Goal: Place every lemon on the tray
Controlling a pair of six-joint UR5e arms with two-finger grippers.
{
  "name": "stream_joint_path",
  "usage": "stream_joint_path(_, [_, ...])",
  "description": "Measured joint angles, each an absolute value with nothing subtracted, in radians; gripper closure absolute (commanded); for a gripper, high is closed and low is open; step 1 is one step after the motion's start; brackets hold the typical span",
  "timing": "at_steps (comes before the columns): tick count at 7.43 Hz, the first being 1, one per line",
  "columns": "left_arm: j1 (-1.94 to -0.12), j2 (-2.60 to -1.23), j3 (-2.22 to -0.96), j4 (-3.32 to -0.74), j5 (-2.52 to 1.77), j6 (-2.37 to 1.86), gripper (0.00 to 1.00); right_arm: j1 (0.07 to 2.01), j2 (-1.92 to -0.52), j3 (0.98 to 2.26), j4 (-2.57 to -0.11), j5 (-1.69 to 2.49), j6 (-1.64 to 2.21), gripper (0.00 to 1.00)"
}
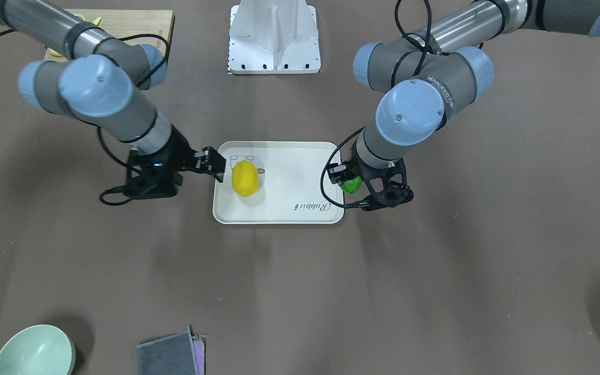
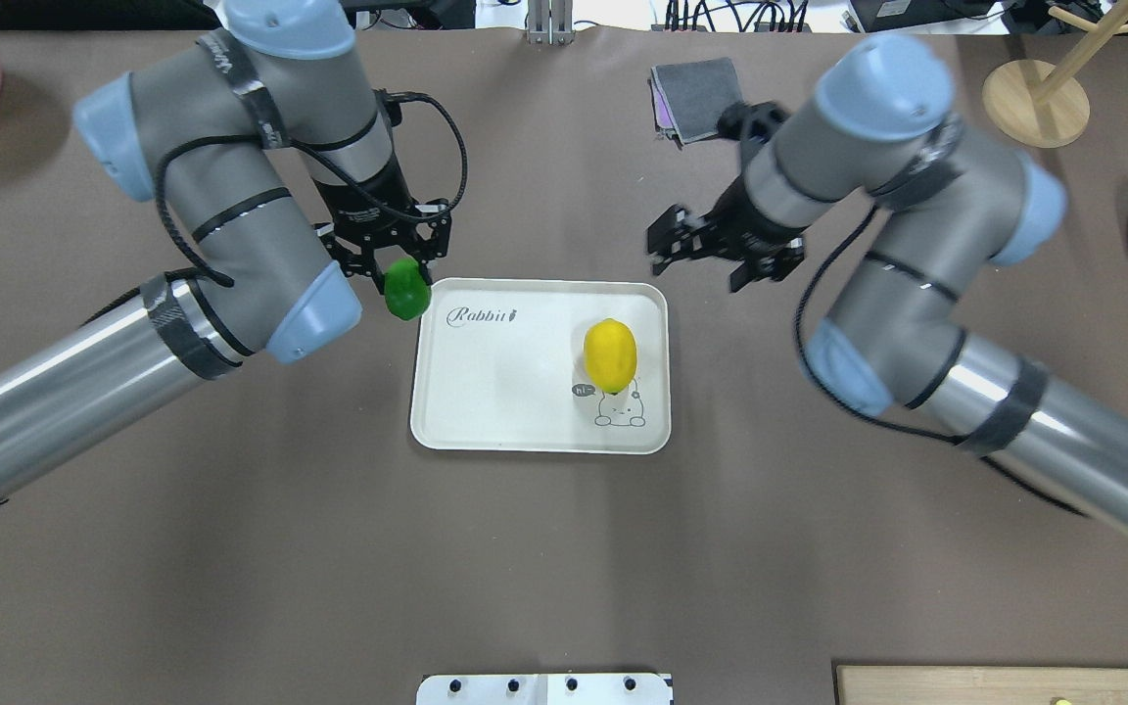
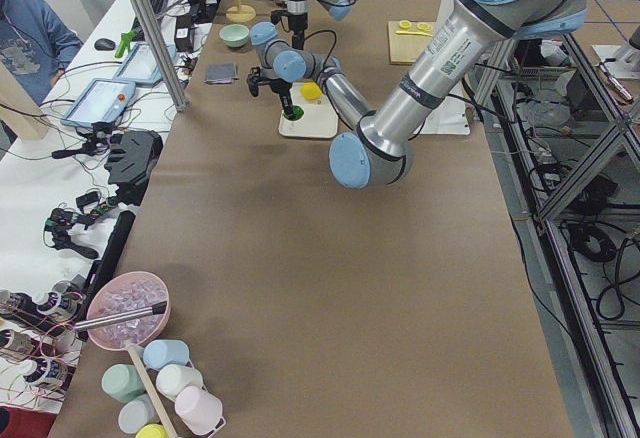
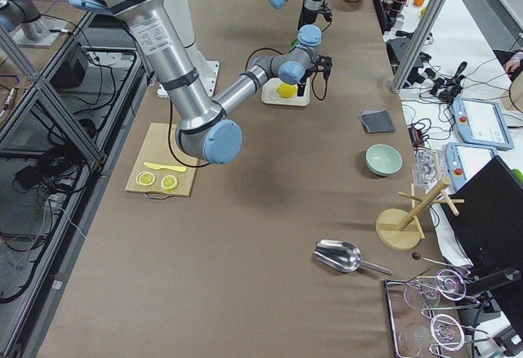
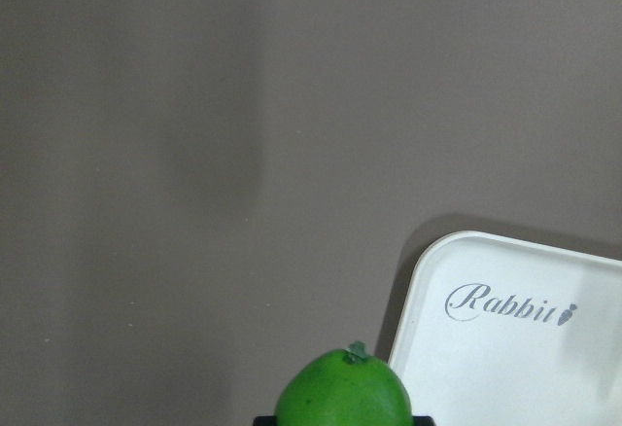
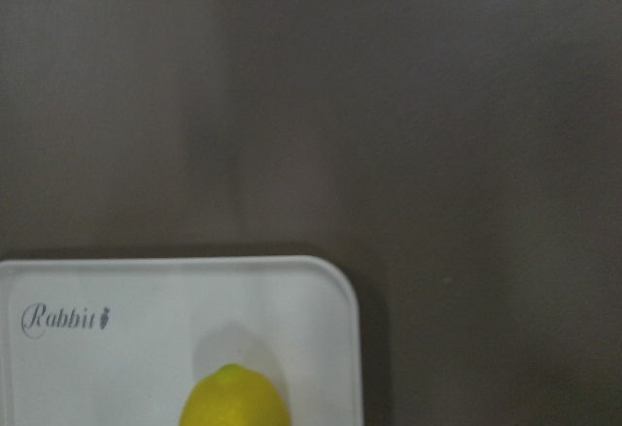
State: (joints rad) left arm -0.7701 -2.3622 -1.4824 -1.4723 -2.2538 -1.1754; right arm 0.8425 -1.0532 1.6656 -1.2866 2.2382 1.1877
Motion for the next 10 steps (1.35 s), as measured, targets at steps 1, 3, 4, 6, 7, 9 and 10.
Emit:
stream_joint_path(1, [-0.738, -2.373, -1.467, -1.504, -2.22, -1.221, 1.0, 0.934, -1.114, 1.719, -1.298, 2.278, 1.149, 0.0])
stream_joint_path(3, [-0.688, -2.377, -1.432, -1.574, -2.18, -1.284, 1.0, 1.075, -1.246, 1.787, -1.305, 2.313, 1.002, 0.0])
stream_joint_path(4, [-0.67, -2.378, -1.425, -1.587, -2.161, -1.299, 0.79, 1.126, -1.313, 1.803, -1.306, 2.316, 0.904, 0.0])
stream_joint_path(6, [-0.645, -2.376, -1.413, -1.612, -2.135, -1.316, 0.45, 1.218, -1.429, 1.821, -1.357, 2.31, 0.655, 0.0])
stream_joint_path(7, [-0.634, -2.376, -1.404, -1.627, -2.126, -1.325, 0.02, 1.267, -1.45, 1.828, -1.449, 2.296, 0.504, 0.0])
stream_joint_path(9, [-0.619, -2.372, -1.393, -1.655, -2.105, -1.343, 0.02, 1.382, -1.468, 1.844, -1.667, 2.235, 0.179, 0.0])
stream_joint_path(10, [-0.618, -2.372, -1.392, -1.661, -2.102, -1.344, 0.02, 1.435, -1.489, 1.845, -1.727, 2.222, 0.066, 0.0])
